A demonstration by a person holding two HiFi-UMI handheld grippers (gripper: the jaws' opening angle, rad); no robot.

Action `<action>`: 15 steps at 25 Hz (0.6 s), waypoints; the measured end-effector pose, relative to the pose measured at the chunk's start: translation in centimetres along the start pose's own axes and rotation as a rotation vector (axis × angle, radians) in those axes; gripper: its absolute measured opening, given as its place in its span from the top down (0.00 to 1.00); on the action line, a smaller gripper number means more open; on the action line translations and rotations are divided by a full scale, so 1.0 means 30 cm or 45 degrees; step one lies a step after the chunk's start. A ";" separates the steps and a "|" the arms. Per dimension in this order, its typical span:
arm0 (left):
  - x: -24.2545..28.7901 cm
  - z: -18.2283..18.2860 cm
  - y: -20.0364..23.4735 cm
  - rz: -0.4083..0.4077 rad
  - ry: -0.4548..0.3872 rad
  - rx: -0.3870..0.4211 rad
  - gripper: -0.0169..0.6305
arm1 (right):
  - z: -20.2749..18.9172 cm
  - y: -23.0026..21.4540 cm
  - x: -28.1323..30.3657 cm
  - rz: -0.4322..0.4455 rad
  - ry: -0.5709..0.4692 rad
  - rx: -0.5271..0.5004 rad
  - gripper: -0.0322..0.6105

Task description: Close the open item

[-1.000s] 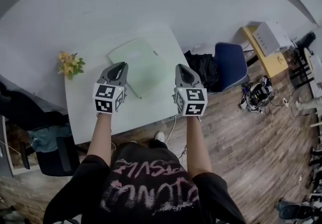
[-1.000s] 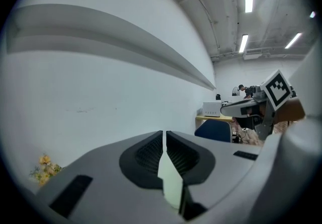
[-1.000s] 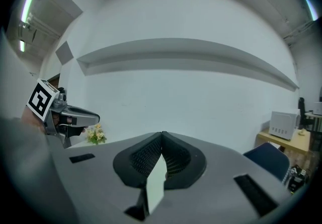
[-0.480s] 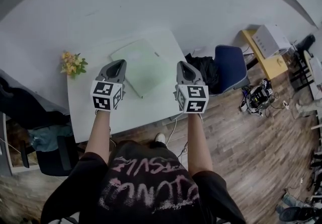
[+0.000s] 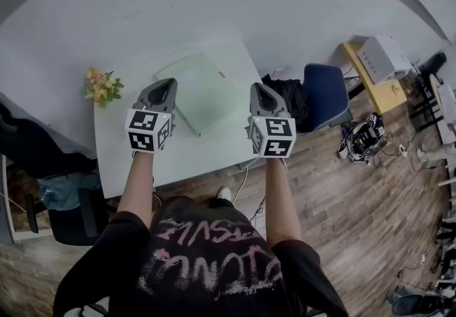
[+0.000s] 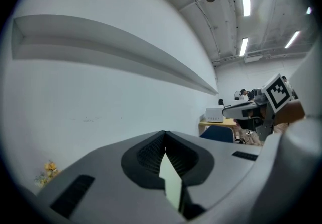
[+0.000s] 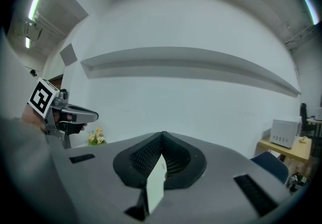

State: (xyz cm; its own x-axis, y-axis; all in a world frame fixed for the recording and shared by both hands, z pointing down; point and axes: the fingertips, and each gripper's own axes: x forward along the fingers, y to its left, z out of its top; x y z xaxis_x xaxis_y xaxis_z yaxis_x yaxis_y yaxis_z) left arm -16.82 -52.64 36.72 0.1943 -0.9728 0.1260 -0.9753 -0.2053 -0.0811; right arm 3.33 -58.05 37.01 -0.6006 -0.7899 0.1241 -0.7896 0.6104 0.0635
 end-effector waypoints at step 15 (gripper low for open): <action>-0.015 0.020 0.025 0.025 -0.016 0.020 0.97 | 0.013 0.012 0.032 0.017 -0.011 -0.003 0.94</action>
State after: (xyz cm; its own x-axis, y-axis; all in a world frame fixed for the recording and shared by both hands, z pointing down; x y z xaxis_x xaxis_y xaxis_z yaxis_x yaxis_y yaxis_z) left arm -17.56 -52.42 36.01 0.1764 -0.9780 0.1117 -0.9772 -0.1876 -0.0991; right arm 2.41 -58.63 36.77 -0.6120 -0.7822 0.1164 -0.7813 0.6209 0.0641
